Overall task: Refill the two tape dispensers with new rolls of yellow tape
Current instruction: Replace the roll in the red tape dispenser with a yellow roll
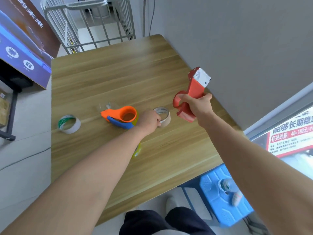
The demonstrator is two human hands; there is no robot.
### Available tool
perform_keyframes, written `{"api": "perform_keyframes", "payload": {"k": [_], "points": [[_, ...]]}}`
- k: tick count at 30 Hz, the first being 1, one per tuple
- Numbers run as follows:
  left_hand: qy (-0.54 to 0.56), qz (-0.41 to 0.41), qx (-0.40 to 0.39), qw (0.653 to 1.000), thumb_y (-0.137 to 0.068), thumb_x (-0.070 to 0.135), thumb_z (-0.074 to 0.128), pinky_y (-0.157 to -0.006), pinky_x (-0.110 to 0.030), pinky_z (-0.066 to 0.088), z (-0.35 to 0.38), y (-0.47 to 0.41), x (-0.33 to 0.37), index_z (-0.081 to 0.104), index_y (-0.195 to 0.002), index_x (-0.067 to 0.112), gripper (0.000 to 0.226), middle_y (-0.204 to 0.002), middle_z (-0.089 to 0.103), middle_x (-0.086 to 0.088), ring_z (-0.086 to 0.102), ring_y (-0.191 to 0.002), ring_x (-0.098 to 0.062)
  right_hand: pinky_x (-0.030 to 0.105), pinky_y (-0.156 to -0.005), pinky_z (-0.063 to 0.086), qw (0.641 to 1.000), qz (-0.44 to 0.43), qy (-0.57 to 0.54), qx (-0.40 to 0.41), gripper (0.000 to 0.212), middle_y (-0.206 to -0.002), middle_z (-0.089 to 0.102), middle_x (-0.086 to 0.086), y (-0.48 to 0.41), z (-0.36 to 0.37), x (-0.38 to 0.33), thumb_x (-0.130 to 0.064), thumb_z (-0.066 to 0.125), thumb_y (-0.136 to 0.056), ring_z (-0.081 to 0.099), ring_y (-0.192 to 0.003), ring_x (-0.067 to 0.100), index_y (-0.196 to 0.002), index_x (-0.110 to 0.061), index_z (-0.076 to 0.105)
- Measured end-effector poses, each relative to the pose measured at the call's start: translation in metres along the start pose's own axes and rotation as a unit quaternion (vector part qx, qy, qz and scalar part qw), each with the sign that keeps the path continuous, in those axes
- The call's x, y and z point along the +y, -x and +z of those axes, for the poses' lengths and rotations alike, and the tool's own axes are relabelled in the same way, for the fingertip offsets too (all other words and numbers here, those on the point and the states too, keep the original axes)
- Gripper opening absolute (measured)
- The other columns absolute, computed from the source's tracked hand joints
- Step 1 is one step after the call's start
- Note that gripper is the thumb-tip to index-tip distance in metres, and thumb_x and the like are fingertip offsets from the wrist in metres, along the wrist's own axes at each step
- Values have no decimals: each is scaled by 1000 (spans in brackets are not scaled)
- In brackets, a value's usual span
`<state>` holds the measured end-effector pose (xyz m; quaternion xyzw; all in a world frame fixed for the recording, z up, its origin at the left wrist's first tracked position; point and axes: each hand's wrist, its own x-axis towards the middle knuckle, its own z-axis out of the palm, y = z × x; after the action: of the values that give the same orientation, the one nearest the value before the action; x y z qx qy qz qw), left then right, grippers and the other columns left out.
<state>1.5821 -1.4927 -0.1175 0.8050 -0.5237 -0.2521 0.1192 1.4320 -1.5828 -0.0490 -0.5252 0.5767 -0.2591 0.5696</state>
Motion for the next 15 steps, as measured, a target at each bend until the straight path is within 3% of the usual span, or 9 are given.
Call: {"api": "perform_keyframes", "payload": {"k": [2,4,7,10,12,13,14,15], "points": [[-45,3,-14,999,-80,18,62,-76,-32,40,17,-7,-2,70,-84,2,18,-94,67,-18,52,-102,-31,34,-85,51,1000,8,-4,-10,82,-114,52,3,-4,-9,7,-31,79,-73,59,-99,19,-132,-9,26],[-61,-18,-29,998,-80,19,62,-75,-28,36,30,-11,-3,71,-86,7,16,-102,66,-18,52,-106,-35,32,-81,51,999,16,-5,-27,83,-110,53,2,-8,-14,14,-31,79,-73,61,-99,18,-133,-9,26],[-32,-56,-38,997,-80,14,59,-67,-27,33,43,-12,-5,69,-77,7,12,-95,65,-17,59,-94,-35,28,-76,52,999,22,1,-50,87,-111,55,3,-13,-18,22,-33,81,-71,62,-101,19,-135,-9,27],[-19,-71,-35,997,-81,4,51,-64,-27,32,51,-12,-7,59,-63,15,22,-79,54,-11,53,-79,-30,23,-70,50,998,25,4,-65,88,-116,56,5,-16,-17,27,-34,81,-70,63,-98,17,-136,-9,28],[-2,-65,-19,998,-82,1,49,-70,-28,39,52,-10,-8,61,-73,25,29,-80,50,-11,48,-78,-26,22,-68,50,997,26,1,-74,88,-117,57,6,-17,-13,30,-33,81,-70,64,-95,16,-136,-8,28],[16,-61,-8,998,-84,1,49,-76,-29,41,51,-8,-7,66,-82,27,31,-92,40,11,51,-82,-29,22,-68,50,996,26,-1,-80,88,-118,57,6,-17,-11,31,-33,81,-70,64,-95,16,-136,-8,28],[35,-58,5,998,-86,2,49,-83,-30,43,50,-6,-7,70,-94,22,30,-108,66,1,57,-92,-31,22,-69,50,996,26,-3,-87,87,-118,56,6,-16,-9,31,-32,81,-71,63,-97,17,-136,-8,28],[48,-61,21,997,-87,3,48,-88,-30,44,48,-4,-7,70,-102,15,29,-116,66,-4,59,-102,-32,22,-69,50,995,25,-4,-93,87,-119,56,6,-16,-7,31,-32,81,-71,63,-98,17,-136,-8,28]]}}
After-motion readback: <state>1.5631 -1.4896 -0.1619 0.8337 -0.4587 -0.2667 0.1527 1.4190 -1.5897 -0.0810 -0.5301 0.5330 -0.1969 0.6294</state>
